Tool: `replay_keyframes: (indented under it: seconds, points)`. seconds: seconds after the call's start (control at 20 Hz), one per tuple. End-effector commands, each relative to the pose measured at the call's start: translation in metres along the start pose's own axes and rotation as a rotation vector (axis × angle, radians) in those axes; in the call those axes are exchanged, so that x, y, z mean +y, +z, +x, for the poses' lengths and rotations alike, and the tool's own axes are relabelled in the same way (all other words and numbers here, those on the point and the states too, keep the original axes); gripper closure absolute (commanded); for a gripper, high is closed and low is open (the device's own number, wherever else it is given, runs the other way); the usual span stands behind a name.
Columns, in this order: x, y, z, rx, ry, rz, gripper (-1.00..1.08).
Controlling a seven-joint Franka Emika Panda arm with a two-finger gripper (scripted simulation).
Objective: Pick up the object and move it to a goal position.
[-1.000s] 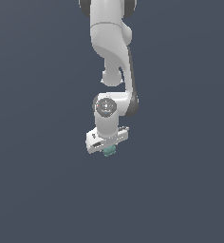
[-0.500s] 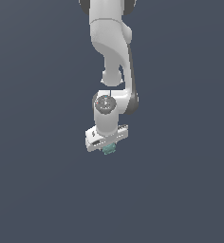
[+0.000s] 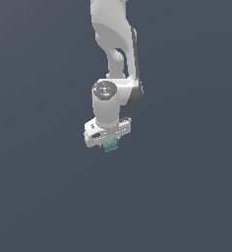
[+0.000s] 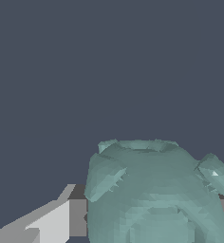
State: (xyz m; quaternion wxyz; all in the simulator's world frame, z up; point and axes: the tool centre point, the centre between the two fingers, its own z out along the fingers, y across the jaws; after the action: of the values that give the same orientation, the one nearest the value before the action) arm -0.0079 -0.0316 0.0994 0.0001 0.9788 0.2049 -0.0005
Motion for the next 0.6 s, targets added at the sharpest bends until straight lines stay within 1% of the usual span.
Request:
replay_keyframes:
  seconds: [0.0,0.55]
  points:
    - [0.001,-0.020,-0.009,0.001,0.000,-0.001,1.08]
    - [0.004,-0.123,-0.056,0.001,0.000,0.000,1.08]
